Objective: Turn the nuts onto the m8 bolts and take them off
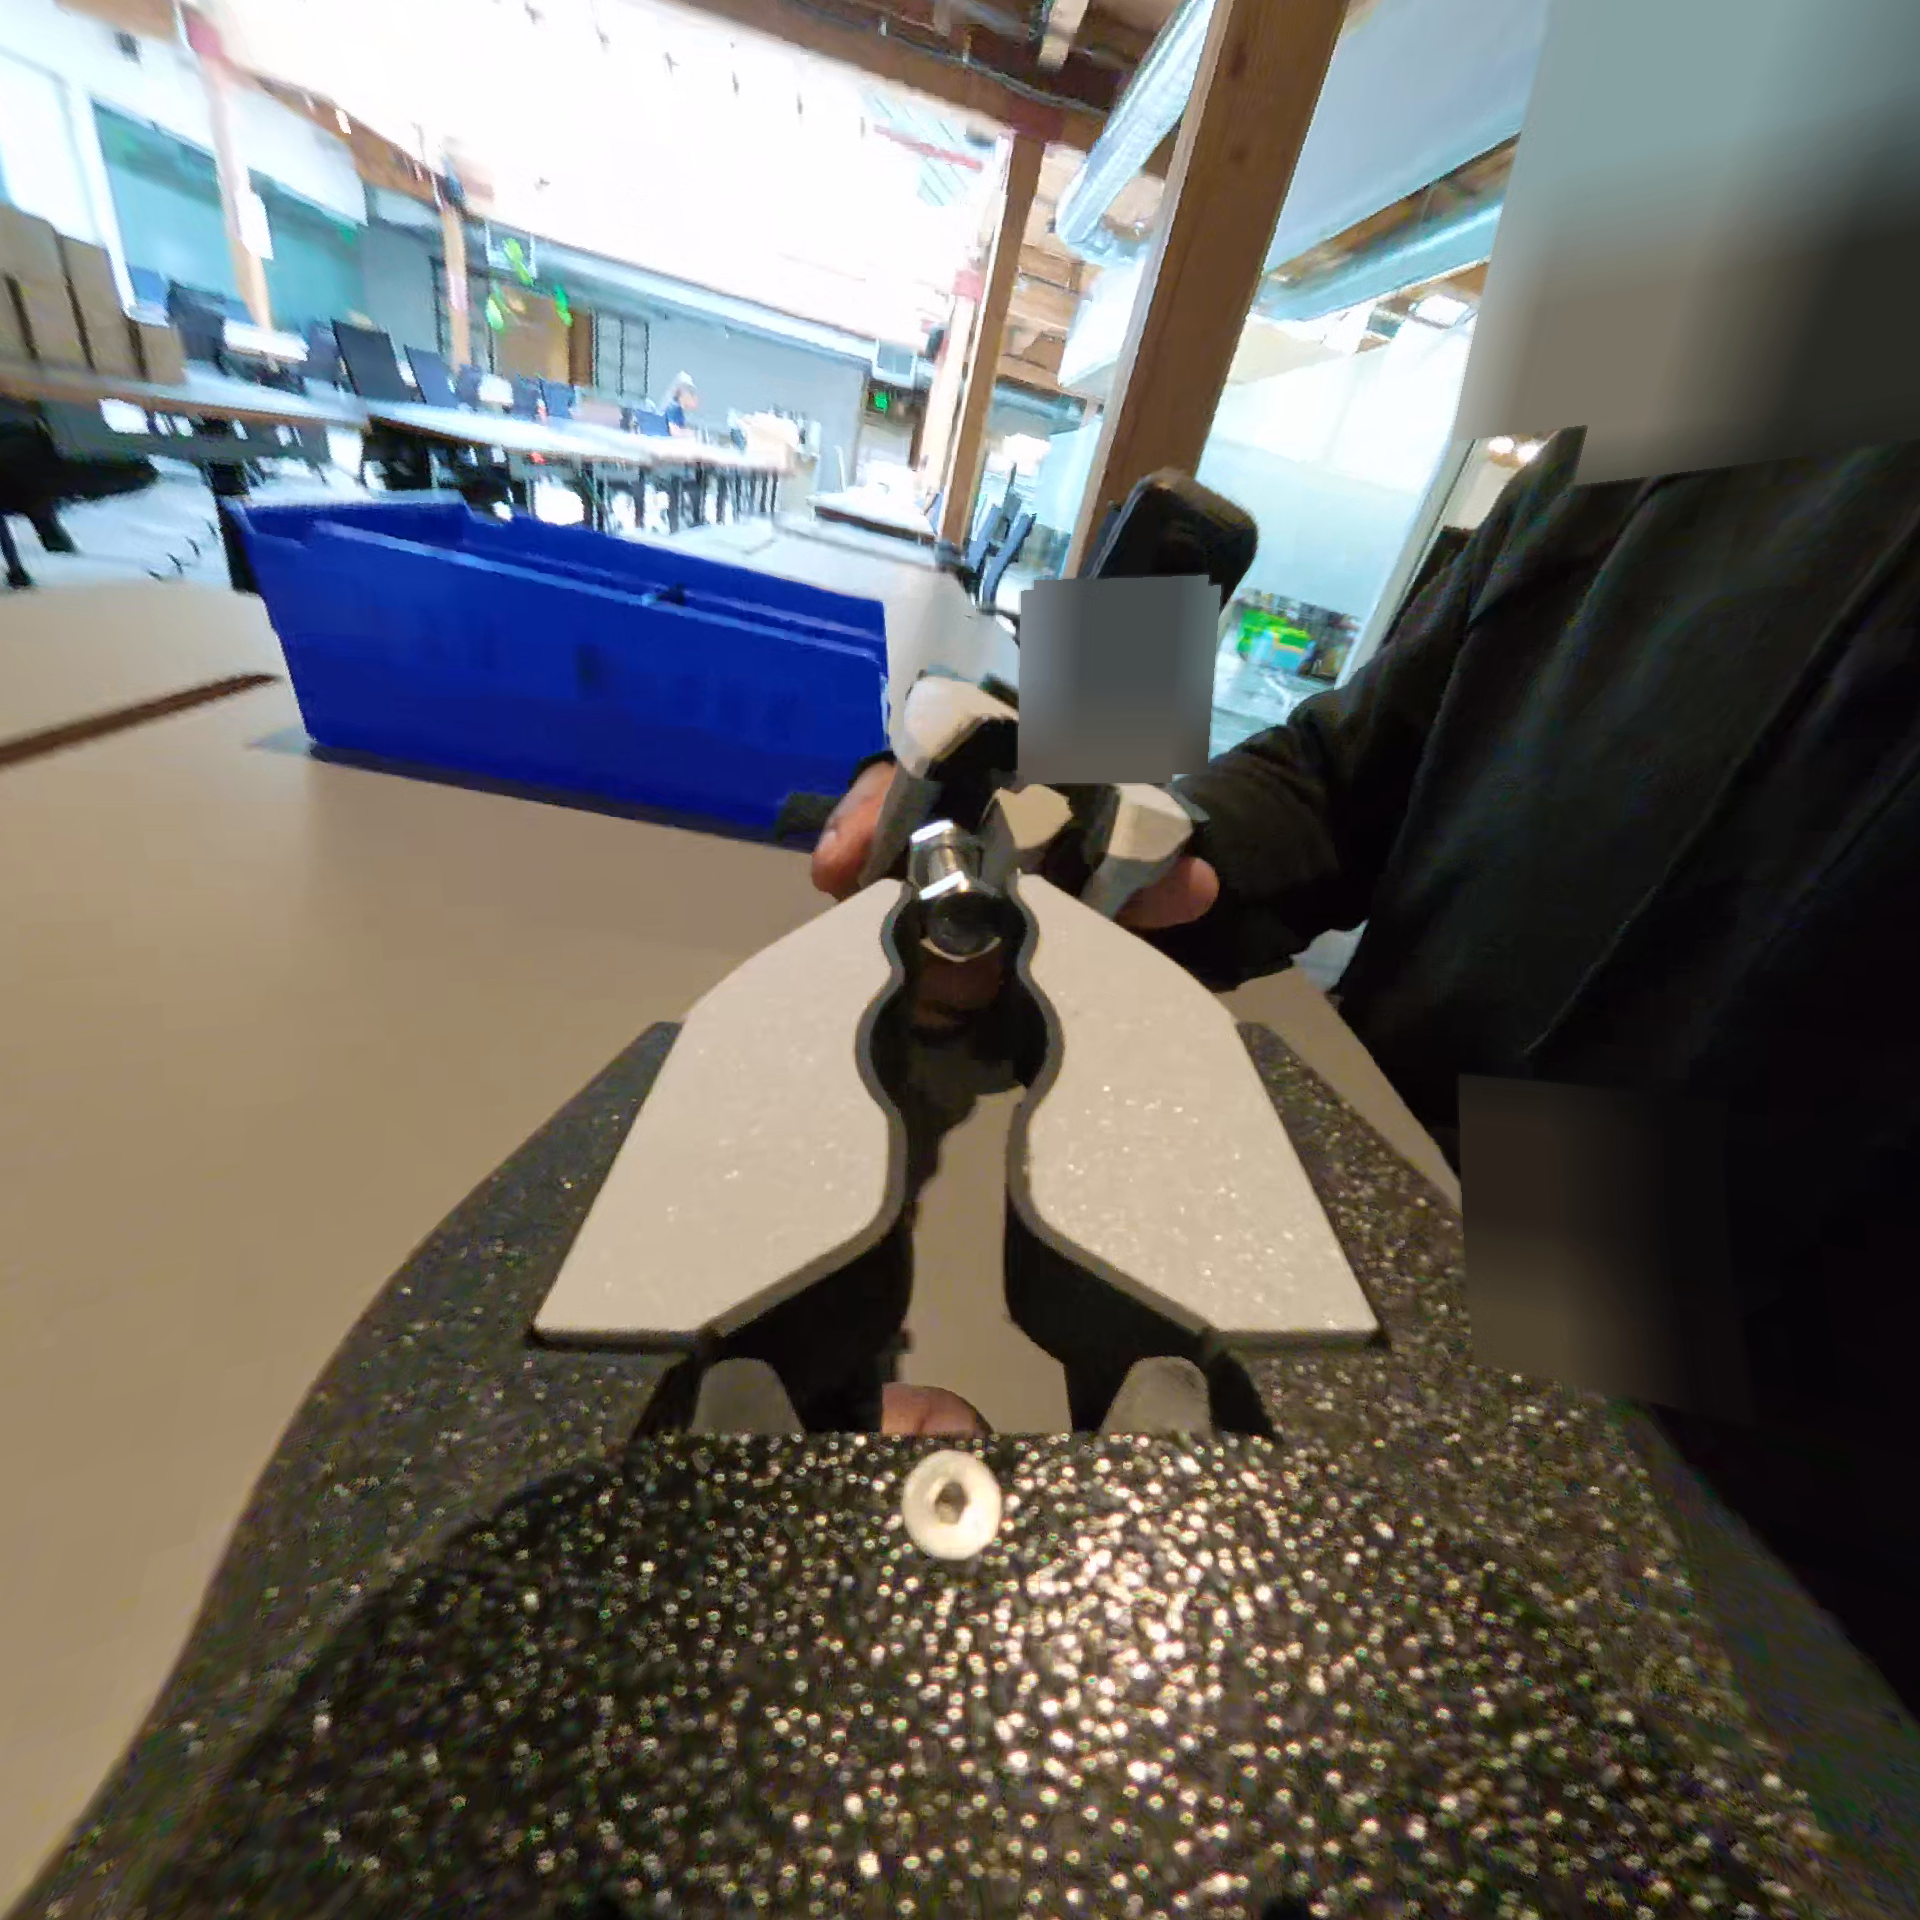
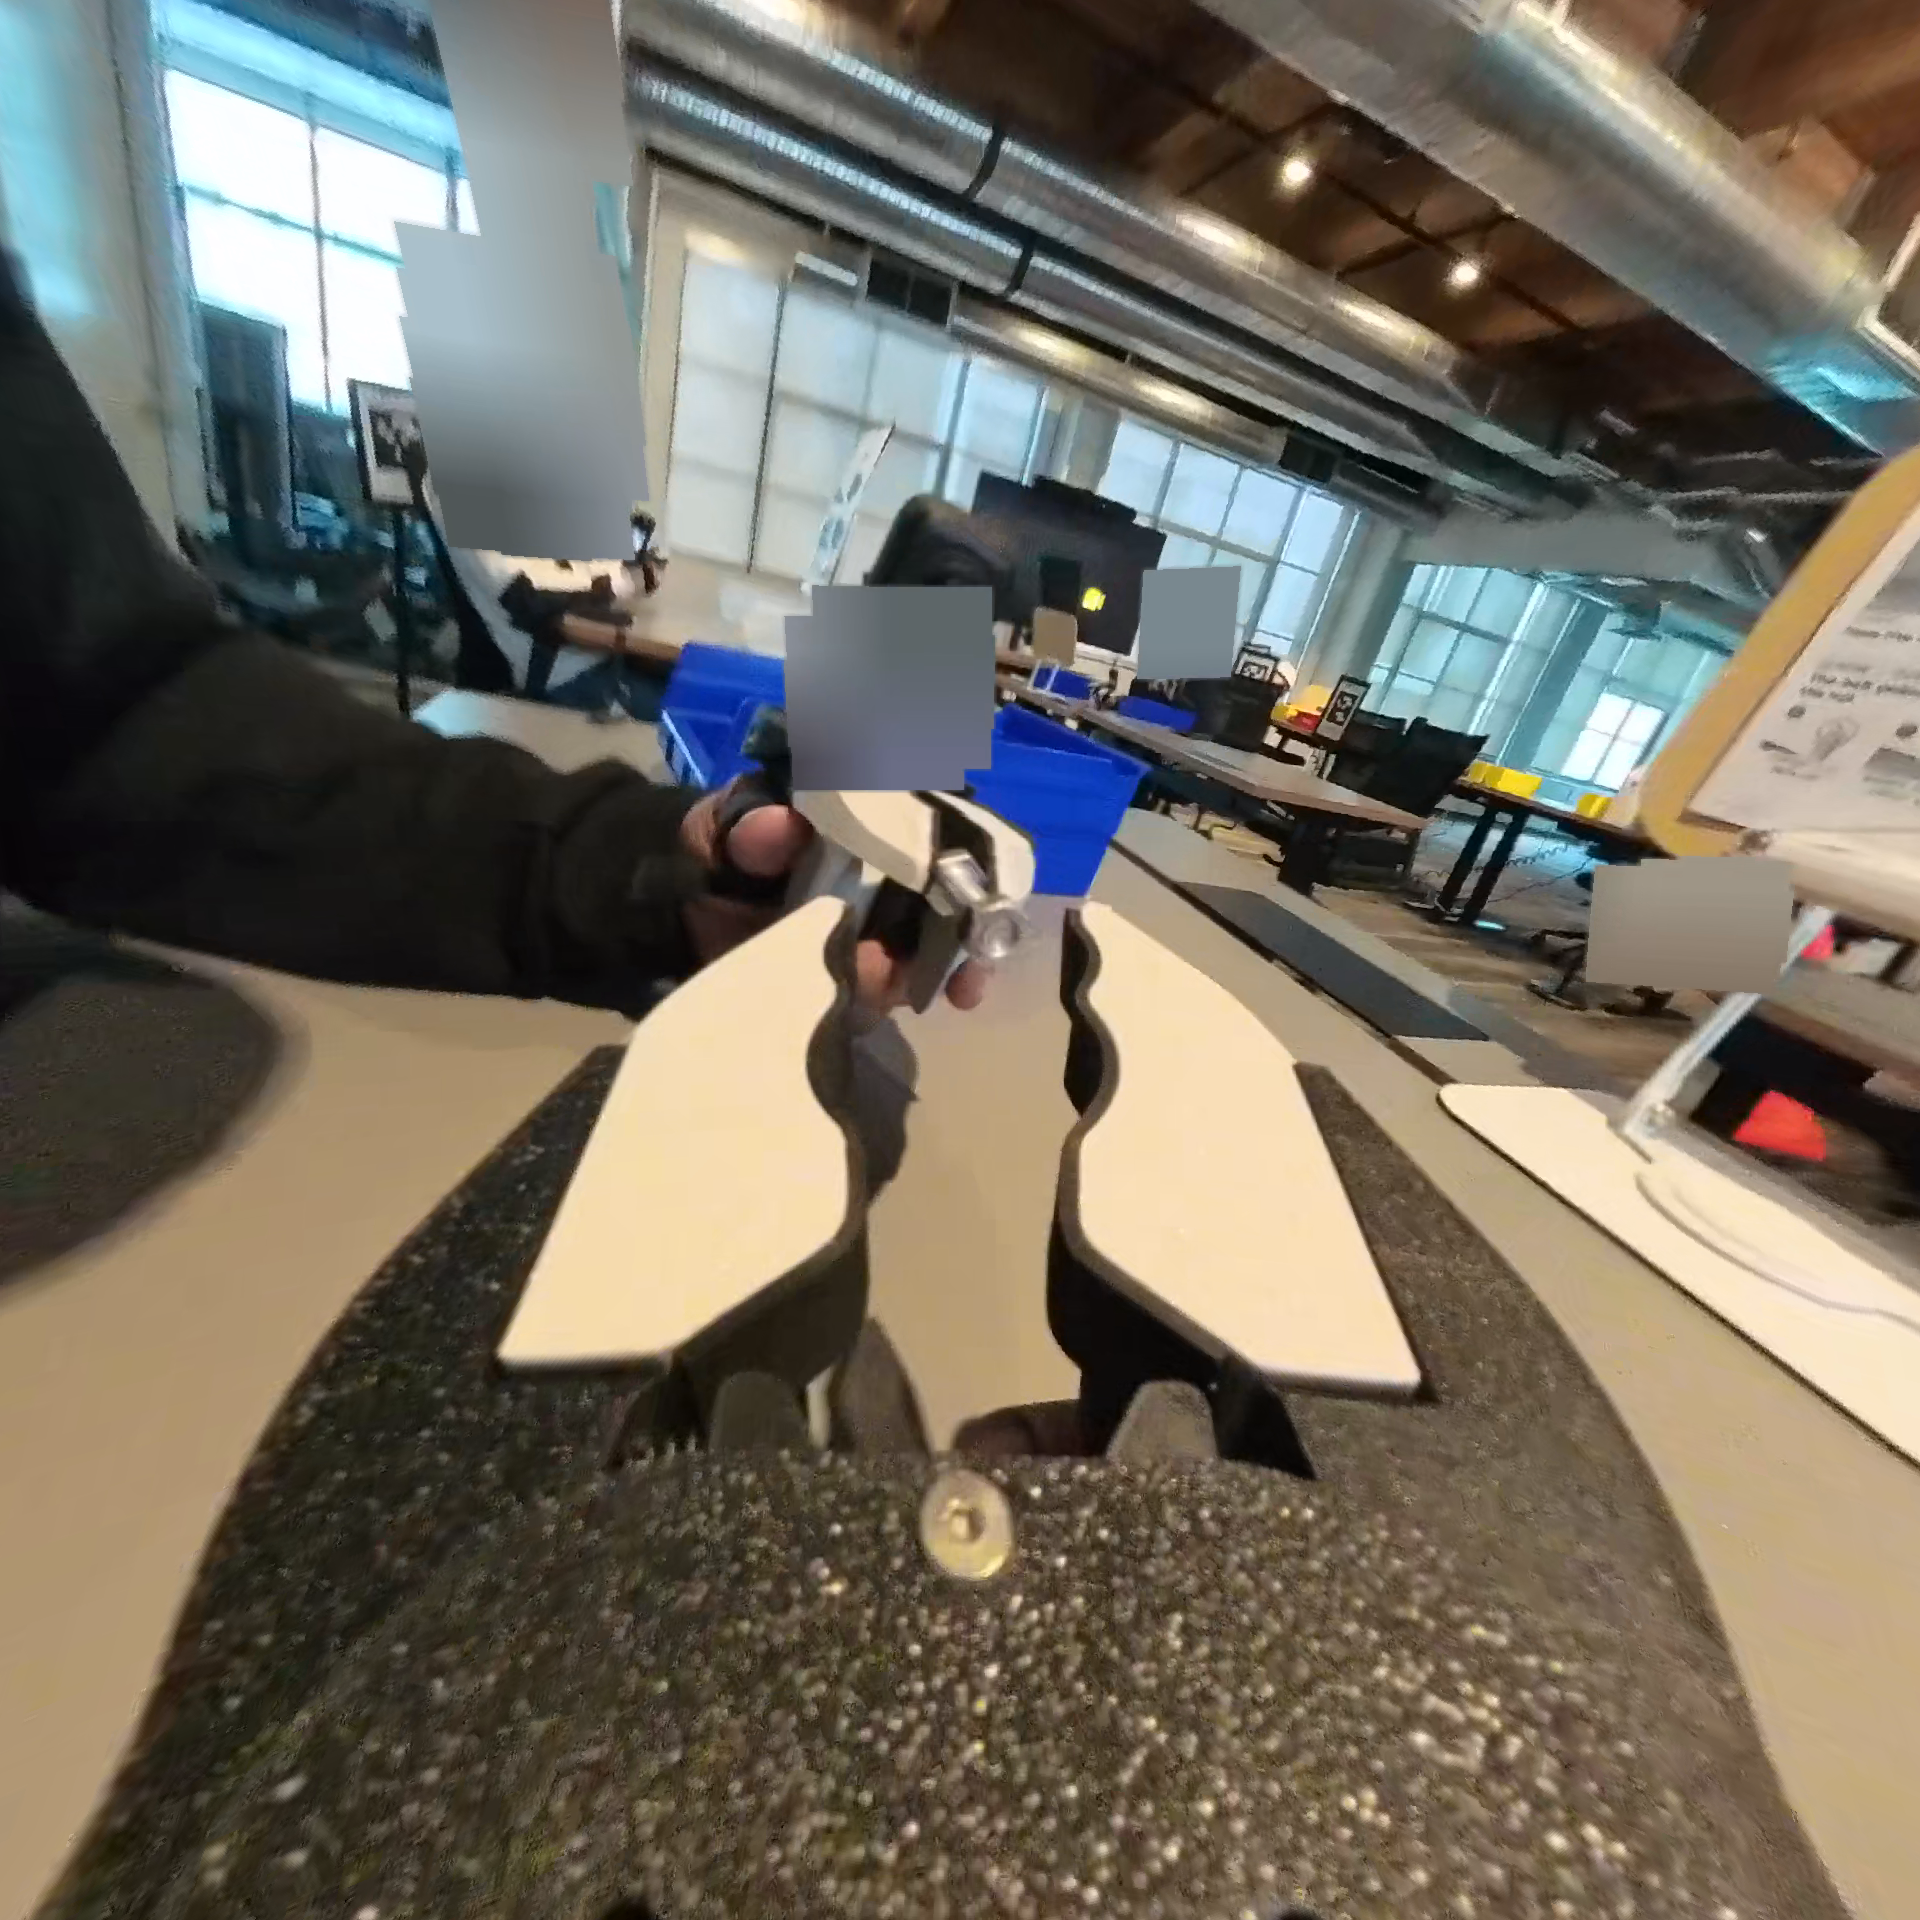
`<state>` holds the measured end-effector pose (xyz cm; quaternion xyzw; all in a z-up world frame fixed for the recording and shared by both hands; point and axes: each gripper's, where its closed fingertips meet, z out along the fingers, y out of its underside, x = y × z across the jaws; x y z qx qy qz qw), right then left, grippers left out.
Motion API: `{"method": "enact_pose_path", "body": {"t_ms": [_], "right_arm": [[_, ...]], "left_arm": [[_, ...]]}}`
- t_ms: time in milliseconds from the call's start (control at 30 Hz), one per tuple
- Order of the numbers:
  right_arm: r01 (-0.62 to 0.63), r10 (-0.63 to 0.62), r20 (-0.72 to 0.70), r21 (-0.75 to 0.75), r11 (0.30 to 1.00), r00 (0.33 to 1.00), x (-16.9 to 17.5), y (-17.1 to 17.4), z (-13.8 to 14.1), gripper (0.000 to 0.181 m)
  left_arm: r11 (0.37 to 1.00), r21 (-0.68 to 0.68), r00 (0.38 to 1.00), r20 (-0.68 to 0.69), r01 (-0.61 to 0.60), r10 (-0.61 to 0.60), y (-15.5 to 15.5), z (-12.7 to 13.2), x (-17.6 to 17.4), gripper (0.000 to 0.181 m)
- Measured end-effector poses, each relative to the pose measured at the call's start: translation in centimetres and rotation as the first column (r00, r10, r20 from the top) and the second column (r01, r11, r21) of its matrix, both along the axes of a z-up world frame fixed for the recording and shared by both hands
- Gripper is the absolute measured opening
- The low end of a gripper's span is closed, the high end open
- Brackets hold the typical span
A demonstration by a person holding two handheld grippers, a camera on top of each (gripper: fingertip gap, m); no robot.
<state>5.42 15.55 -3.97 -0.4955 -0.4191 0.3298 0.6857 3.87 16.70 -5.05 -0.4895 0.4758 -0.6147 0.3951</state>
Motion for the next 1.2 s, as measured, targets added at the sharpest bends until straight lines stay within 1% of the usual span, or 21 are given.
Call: {"method": "enact_pose_path", "body": {"t_ms": [133,200,267,367,467,500,567,633,733,800,900,1000,1067,1133,1200], "right_arm": [[0.003,-0.015,-0.109,-0.110,0.994,0.994,1.5,1.2,0.6,0.035],[0.007,-0.029,-0.157,-0.136,0.991,0.987,2.2,1.5,1.2,0.033],[-0.008,-0.025,-0.205,-0.157,0.987,0.978,2.6,1.1,1.9,0.032],[-0.101,0.055,-0.252,-0.173,0.980,0.966,2.0,-1.3,3.1,0.031],[-0.196,0.159,-0.226,-0.155,0.968,0.961,1.2,-4.7,4.0,0.030],[-0.218,0.185,-0.209,-0.150,0.964,0.960,0.9,-5.7,4.1,0.030],[-0.213,0.188,-0.189,-0.123,0.969,0.964,0.7,-7.0,4.2,0.029],[-0.219,0.195,-0.183,-0.122,0.968,0.964,0.5,-7.9,4.1,0.029],[-0.251,0.221,-0.182,-0.169,0.953,0.958,-0.2,-8.8,3.4,0.028],[-0.277,0.250,-0.157,-0.191,0.942,0.955,-0.8,-9.5,2.8,0.028],[-0.316,0.289,-0.142,-0.232,0.920,0.947,-1.4,-10.3,2.0,0.029],[-0.376,0.351,-0.138,-0.282,0.883,0.926,-1.9,-11.2,1.6,0.030],[-0.375,0.353,-0.127,-0.298,0.878,0.927,-2.0,-11.2,1.3,0.030],[-0.371,0.352,-0.119,-0.316,0.873,0.929,-2.0,-11.0,1.1,0.030],[-0.375,0.352,-0.129,-0.331,0.866,0.927,-1.9,-10.9,1.1,0.028]], "left_arm": [[1.000,0.011,0.995,0.102,-0.016,0.014,0.1,1.3,-0.3,0.014],[1.000,0.015,0.992,0.124,0.016,-0.018,-0.8,1.8,-0.3,0.014],[0.998,0.049,0.987,0.153,0.040,-0.047,-2.0,2.7,-0.3,0.014],[0.993,0.093,0.977,0.194,0.067,-0.084,-4.0,4.4,-0.3,0.014],[0.980,0.194,0.977,0.192,0.053,-0.091,-6.5,5.3,-0.4,0.014],[0.973,0.226,0.979,0.186,0.040,-0.083,-7.2,5.2,-0.5,0.014],[0.957,0.290,0.987,0.143,0.025,-0.069,-8.6,4.6,-0.6,0.014],[0.935,0.353,0.995,0.099,-0.007,-0.030,-9.5,3.8,-0.6,0.014],[0.906,0.418,0.997,0.073,-0.065,0.038,-11.0,3.1,-0.9,0.014],[0.873,0.471,0.992,0.065,-0.128,0.111,-11.6,3.0,-1.1,0.014],[0.844,0.504,0.983,0.074,-0.181,0.167,-12.6,2.7,-1.4,0.014],[0.829,0.540,0.985,-0.008,-0.143,0.175,-12.3,1.4,-0.8,0.014],[0.830,0.543,0.984,-0.034,-0.130,0.176,-12.0,1.3,-0.5,0.014],[0.826,0.552,0.988,-0.018,-0.117,0.151,-12.5,1.6,-0.5,0.014],[0.827,0.554,0.990,-0.034,-0.097,0.138,-12.8,1.3,-0.4,0.014]]}}
